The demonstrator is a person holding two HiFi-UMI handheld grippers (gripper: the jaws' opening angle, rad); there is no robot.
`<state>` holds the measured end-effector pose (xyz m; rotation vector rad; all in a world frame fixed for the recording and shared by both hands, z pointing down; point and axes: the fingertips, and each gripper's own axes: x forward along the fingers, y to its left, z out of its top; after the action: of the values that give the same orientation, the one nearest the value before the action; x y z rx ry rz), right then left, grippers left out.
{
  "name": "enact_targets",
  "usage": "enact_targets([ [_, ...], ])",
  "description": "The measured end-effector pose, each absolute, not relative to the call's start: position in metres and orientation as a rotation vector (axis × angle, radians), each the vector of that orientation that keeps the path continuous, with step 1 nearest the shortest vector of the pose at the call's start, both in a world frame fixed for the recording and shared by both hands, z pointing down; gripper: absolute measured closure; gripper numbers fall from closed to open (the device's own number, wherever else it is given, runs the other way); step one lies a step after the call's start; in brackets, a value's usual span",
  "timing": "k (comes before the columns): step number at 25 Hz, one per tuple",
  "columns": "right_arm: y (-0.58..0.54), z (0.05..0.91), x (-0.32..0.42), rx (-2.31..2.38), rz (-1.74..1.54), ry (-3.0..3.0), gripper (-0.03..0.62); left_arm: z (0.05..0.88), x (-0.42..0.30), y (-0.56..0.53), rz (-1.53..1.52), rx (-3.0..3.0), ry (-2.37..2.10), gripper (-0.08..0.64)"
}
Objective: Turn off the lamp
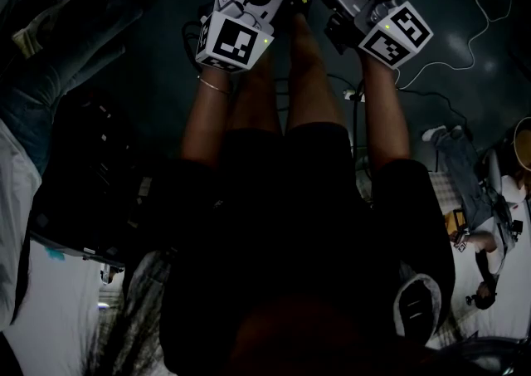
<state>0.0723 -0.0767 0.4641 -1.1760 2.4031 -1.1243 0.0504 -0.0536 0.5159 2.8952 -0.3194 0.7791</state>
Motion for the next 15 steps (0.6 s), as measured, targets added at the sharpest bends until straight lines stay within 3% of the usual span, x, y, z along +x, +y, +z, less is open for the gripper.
enact_targets([
  [15,-0.093,0.495,0.068,-1.376,-1.136,2.469,0.526,0.533,0.026,-0.076,0.791,2.765,-0.523,0.537],
])
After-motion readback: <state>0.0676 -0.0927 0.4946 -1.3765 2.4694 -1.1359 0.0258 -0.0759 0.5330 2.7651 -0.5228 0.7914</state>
